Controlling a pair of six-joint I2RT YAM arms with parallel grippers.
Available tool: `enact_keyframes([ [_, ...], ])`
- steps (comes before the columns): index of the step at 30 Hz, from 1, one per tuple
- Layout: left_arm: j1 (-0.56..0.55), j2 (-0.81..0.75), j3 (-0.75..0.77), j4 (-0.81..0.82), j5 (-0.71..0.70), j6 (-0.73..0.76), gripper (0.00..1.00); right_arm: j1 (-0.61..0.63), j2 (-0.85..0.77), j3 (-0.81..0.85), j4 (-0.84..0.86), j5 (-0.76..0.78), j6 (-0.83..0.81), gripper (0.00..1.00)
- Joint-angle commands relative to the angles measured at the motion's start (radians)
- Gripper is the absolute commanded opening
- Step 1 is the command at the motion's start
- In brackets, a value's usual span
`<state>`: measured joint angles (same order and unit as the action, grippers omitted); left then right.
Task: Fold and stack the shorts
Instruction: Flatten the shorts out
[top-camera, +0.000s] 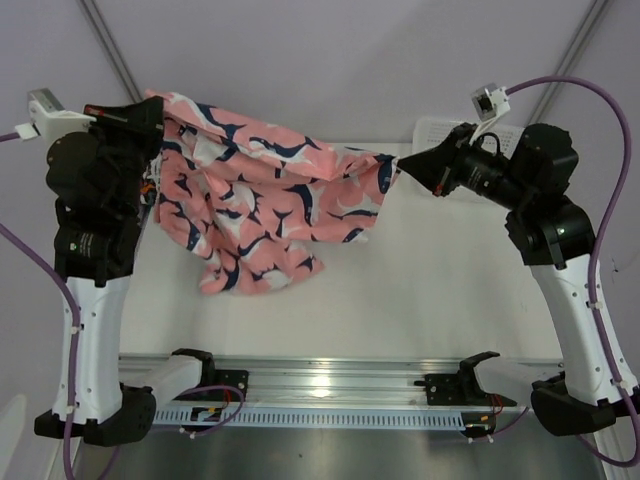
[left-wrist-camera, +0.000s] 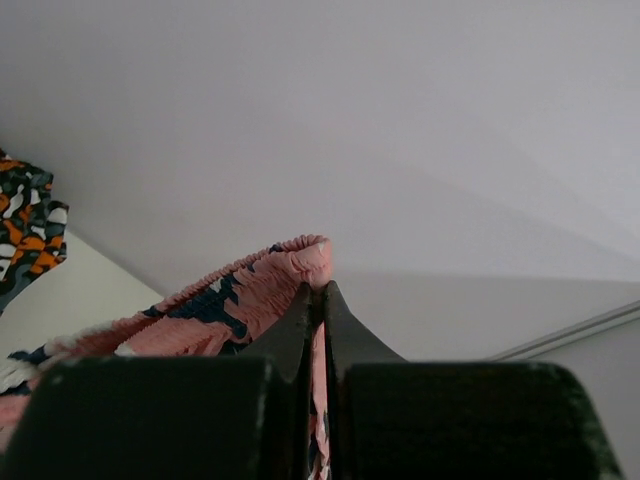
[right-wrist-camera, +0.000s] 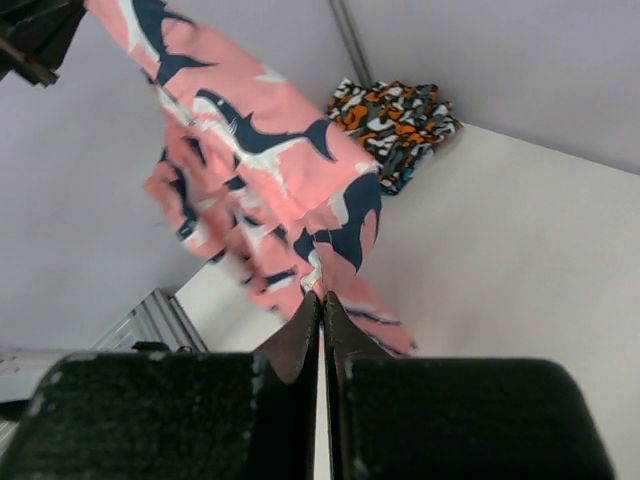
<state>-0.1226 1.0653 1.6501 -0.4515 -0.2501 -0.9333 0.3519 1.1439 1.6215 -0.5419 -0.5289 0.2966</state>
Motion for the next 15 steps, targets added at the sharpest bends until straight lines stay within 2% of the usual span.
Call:
enact_keyframes([
  [1, -0.003, -0.021, 0.137, 0.044, 0.011, 0.021, 0.00, -0.024, -0.013, 0.138, 0.053, -0.175, 0.019, 0.00],
  [10, -0.003, -0.208, 0.070, 0.076, 0.067, -0.018, 0.00, -0.025, -0.144, 0.182, 0.123, -0.361, 0.099, 0.00],
  [15, -0.003, -0.309, 0.097, 0.063, 0.074, -0.027, 0.00, -0.025, -0.180, 0.293, 0.158, -0.418, 0.200, 0.00],
])
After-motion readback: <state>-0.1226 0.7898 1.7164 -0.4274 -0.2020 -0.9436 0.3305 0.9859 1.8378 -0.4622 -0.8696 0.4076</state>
